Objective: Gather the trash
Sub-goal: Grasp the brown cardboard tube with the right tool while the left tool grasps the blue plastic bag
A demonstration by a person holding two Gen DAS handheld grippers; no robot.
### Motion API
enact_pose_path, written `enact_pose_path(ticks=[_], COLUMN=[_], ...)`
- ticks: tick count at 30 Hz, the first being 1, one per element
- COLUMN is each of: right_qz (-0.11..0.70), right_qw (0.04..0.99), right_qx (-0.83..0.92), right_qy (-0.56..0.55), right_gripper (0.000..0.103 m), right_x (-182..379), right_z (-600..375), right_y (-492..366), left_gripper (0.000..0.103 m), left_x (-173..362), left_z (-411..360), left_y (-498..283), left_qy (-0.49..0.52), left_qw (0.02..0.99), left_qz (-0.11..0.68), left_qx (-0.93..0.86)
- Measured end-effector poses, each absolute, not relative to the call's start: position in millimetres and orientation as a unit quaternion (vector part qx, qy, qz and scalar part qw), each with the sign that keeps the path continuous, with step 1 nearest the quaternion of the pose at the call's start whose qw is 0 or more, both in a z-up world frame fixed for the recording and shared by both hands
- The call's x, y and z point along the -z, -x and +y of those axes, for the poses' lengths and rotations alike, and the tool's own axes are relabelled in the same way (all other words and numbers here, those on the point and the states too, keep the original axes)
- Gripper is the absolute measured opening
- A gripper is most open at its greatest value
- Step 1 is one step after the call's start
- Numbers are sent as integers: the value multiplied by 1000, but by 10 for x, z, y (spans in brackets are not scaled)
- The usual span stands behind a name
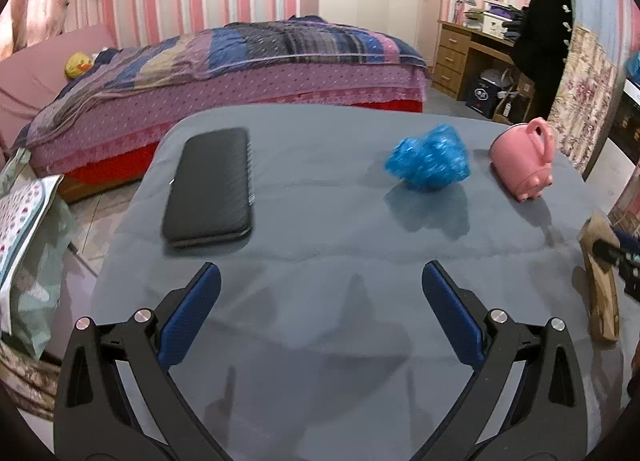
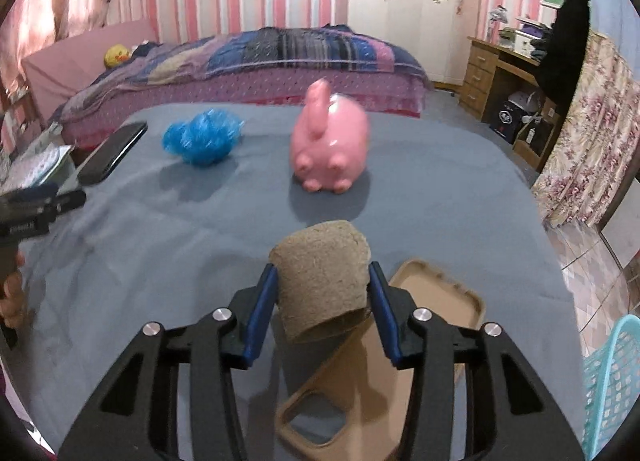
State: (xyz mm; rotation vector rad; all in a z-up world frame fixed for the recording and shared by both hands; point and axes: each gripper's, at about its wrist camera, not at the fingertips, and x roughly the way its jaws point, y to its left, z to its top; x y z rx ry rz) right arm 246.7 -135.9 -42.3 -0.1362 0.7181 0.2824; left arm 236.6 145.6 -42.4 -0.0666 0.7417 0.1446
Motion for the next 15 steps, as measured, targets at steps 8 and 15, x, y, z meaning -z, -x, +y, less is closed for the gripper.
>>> enact_pose_path(ticks=[8, 15], right_qz=[349, 368], right_qw=[929, 925], right_qx=[-100, -81], right_qy=[72, 52], right_gripper=[46, 46], right_x=[273, 268], right_z=[-1674, -1967], right_y=[-3018, -3380], left_gripper=[97, 97], left_x=[338, 422], left_z=[1055, 834], left_y=[-2955, -3486], left_qy=[9, 7], left_qw=[932, 926], left_qz=[360, 377], left_qx=[-35, -17])
